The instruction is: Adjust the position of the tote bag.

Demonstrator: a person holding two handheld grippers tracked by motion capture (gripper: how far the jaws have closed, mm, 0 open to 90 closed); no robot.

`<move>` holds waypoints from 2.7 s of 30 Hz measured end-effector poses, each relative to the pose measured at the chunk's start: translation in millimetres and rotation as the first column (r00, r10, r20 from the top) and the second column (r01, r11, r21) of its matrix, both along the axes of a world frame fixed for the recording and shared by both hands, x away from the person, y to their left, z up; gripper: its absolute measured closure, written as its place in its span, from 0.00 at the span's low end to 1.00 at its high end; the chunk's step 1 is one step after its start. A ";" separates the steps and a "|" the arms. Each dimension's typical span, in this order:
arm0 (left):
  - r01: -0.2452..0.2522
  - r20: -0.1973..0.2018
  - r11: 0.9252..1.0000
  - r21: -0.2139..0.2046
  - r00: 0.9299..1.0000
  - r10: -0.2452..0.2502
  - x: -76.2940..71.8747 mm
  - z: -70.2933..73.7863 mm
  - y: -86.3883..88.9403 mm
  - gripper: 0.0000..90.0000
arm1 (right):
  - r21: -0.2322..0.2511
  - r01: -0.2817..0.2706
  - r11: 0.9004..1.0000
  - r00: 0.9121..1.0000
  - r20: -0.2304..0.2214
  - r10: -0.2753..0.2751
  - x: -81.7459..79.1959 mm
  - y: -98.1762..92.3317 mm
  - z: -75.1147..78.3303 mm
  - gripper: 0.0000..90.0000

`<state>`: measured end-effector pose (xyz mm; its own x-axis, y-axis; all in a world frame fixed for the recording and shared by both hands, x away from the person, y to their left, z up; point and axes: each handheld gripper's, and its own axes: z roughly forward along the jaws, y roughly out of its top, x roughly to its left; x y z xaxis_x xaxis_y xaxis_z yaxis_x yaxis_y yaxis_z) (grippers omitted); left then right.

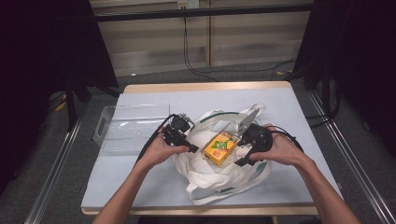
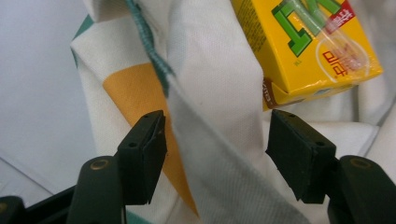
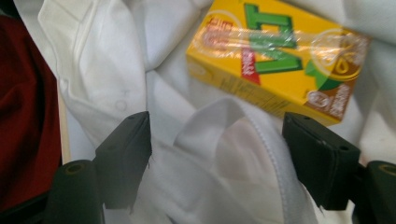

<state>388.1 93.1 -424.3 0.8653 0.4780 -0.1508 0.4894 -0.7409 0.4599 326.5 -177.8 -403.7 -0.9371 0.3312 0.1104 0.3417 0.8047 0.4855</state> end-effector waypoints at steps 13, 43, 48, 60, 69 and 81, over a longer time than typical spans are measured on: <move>0.035 0.014 0.994 0.104 0.999 -0.037 -4.2 -13.1 -13.7 0.46 | -0.010 -0.043 0.999 0.999 -0.017 0.042 -18.5 -2.9 -34.0 0.44; -0.122 -0.035 0.989 0.084 0.991 0.126 27.5 -22.8 2.3 0.89 | 0.087 -0.007 0.996 0.999 -0.052 0.012 -55.7 -31.6 -53.2 1.00; -0.104 0.008 0.990 0.091 0.995 0.104 18.5 -14.5 -1.8 0.77 | 0.138 0.050 0.989 0.999 0.001 -0.050 -58.7 -34.4 -49.6 0.70; -0.102 0.028 0.993 -0.056 0.994 0.104 3.6 -5.7 18.1 0.48 | 0.260 0.163 0.952 0.979 0.075 -0.188 -59.3 -38.9 -37.3 0.31; -0.123 0.105 0.973 -0.194 0.984 0.145 -20.0 11.6 30.4 0.39 | 0.391 0.274 0.879 0.923 0.150 -0.354 -62.6 -50.5 -24.1 0.14; -0.095 0.207 0.932 -0.349 0.962 0.176 -52.5 23.0 53.7 0.34 | 0.528 0.337 0.780 0.839 0.208 -0.503 -80.1 -67.5 -12.2 0.19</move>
